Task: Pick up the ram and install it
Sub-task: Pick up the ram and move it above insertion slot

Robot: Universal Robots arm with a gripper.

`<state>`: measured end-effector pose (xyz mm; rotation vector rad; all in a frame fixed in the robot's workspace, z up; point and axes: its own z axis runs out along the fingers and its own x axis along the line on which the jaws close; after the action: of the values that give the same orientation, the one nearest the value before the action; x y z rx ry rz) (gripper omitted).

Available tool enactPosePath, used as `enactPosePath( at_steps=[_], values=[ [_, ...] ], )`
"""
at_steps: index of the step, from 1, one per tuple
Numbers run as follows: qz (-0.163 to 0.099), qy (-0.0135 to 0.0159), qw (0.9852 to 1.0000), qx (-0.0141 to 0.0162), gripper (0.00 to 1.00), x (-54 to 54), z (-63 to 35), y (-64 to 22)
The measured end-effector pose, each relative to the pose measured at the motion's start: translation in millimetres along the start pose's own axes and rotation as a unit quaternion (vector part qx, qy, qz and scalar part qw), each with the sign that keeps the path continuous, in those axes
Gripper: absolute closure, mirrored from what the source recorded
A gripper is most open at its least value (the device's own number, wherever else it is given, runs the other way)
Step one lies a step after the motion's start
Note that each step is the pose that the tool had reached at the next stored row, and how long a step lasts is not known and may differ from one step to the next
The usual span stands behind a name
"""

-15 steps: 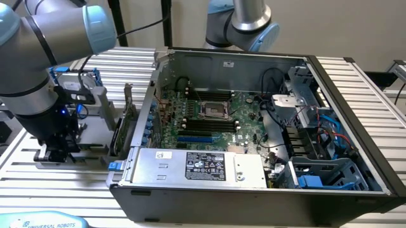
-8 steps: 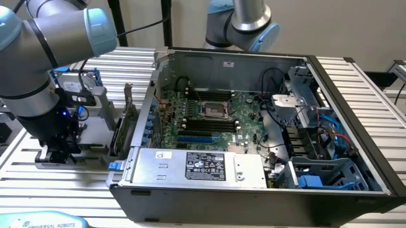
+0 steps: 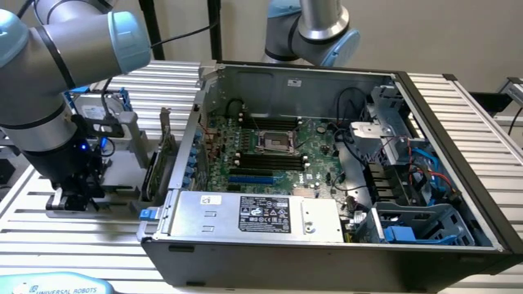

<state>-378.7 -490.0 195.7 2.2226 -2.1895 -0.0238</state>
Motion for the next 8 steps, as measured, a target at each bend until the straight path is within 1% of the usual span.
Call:
enactPosePath(
  at_steps=[2,3,4,5,8],
  values=[
    [0.001,0.0,1.0,0.0,0.64,0.0,0.2,-0.1],
    [0.001,0.0,1.0,0.0,0.66,0.0,0.3,-0.2],
    [0.002,-0.0001,1.0,0.0,0.66,0.0,0.4,-0.3],
    [0.004,-0.0001,1.0,0.0,0.73,0.0,0.6,-0.4],
    [0.009,-0.0003,1.0,0.0001,0.73,0.0,1.0,-1.1]
  ],
)
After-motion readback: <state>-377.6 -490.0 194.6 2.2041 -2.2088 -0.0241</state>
